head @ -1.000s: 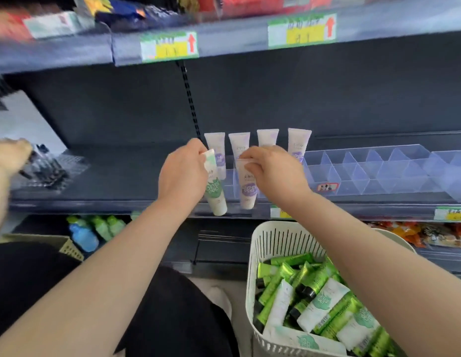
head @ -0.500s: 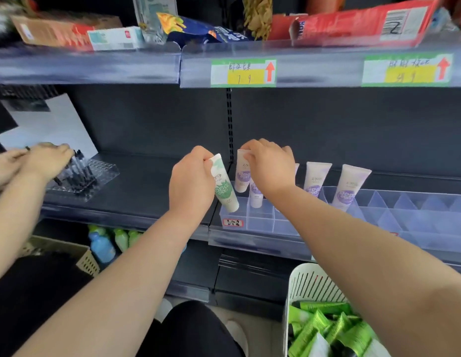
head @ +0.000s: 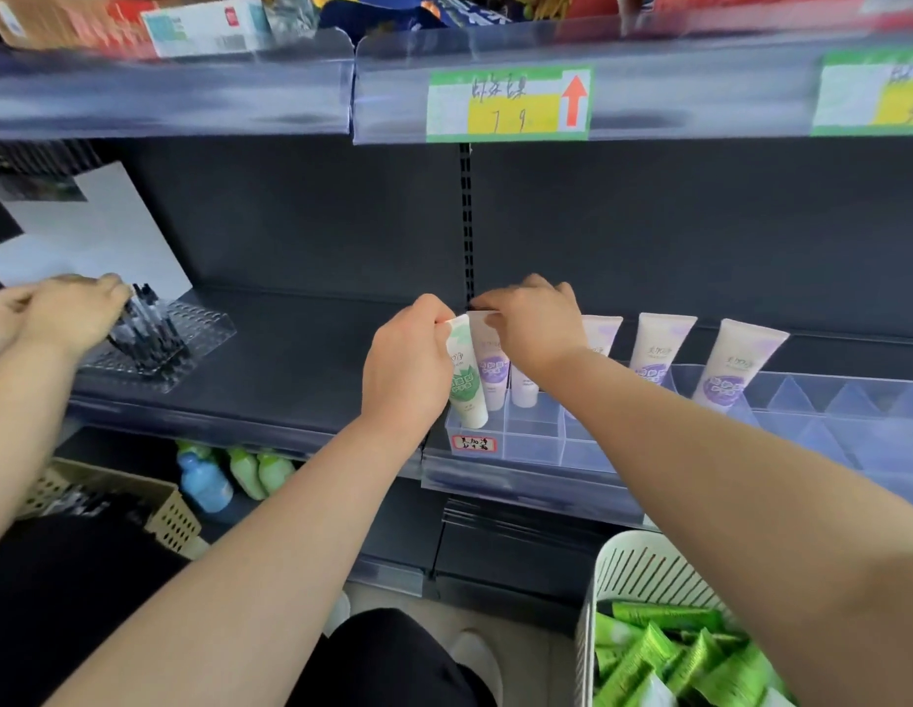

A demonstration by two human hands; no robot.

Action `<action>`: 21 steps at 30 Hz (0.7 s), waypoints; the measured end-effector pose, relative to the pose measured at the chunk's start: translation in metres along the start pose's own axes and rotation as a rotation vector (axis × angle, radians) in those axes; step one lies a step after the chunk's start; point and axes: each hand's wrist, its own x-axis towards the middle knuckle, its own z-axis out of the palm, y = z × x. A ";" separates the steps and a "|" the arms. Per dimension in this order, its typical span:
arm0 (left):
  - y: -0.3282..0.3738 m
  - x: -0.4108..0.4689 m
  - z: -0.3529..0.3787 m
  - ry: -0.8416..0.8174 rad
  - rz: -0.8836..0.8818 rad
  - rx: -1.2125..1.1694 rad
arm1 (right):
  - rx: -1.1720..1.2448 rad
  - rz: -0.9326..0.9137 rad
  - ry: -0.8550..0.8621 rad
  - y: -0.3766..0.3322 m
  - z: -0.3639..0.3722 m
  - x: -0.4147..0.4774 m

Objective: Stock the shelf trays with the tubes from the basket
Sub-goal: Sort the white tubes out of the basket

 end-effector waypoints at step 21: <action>0.028 -0.012 0.018 -0.038 0.124 0.097 | 0.022 -0.030 0.159 0.039 -0.007 -0.098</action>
